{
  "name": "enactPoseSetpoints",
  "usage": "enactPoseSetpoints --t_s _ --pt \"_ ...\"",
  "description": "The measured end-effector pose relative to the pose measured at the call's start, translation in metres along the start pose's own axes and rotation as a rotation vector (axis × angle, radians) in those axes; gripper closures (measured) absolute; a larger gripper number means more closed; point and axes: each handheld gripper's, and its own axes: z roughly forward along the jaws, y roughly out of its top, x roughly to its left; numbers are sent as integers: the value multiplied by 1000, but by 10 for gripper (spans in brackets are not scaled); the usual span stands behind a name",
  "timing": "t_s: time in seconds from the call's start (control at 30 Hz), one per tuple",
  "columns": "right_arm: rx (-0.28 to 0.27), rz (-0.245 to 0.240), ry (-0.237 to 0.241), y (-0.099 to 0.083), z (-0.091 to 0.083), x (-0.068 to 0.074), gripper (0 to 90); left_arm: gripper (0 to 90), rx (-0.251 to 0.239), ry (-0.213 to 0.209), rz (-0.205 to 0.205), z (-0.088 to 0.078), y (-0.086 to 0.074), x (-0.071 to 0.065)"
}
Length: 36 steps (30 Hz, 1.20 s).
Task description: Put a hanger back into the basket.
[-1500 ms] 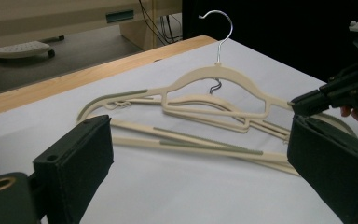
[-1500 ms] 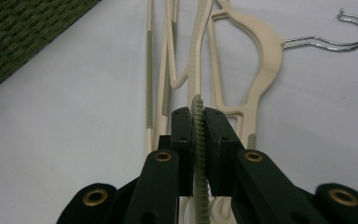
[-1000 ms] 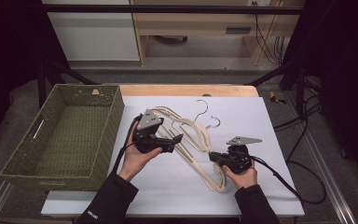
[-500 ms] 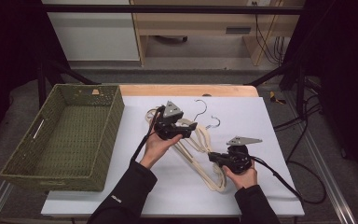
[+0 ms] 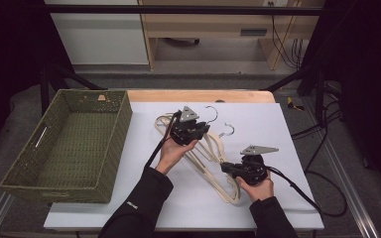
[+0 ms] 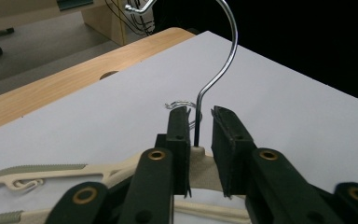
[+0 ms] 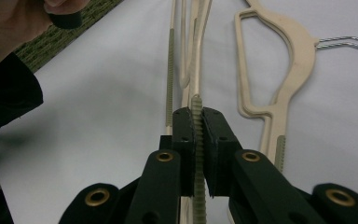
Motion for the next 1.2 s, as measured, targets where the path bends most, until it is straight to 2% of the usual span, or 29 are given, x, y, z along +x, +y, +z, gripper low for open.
enactPoseSetpoints --t_s 0.1,0.13,0.23,0.37,0.43,0.53,0.63,0.7,0.83,0.87,0.93,1.0,1.03,1.1,1.2 --pt "5 0 -1 0 0 1 848 826 -13 0 2 0 1 -1" --pt "3 6 -4 0 0 2 849 838 -8 3 16 0 2 0" --pt "4 -13 4 1 0 2 848 870 -6 5 20 0 3 0" --pt "9 -21 7 1 0 1 845 883 -2 4 27 0 3 0" --pt "14 -1 16 1 0 3 841 886 -6 8 29 0 3 -2" --pt "17 -18 11 1 1 4 828 889 -1 3 40 -3 3 -3" --pt "-26 -21 20 3 -1 6 700 889 6 10 63 -5 3 -7" --pt "-49 -21 19 6 -3 7 612 890 2 2 63 -7 3 -8" --pt "-108 -60 -18 18 -1 14 467 890 -3 -1 79 -14 3 -15" --pt "-115 -66 -33 22 1 17 465 890 -3 -5 80 -15 3 -15" --pt "-113 -78 -28 28 5 20 471 890 -3 -6 91 -17 2 -17" --pt "-107 -63 -30 36 13 22 515 890 0 -9 95 -19 1 -18" --pt "-100 -47 -41 40 18 24 545 889 -1 -8 98 -20 0 -18" --pt "-86 -44 -62 45 26 25 621 889 -7 -8 106 -21 -2 -18" --pt "-66 -4 -59 48 35 22 743 887 -20 -16 88 -24 -4 -18"
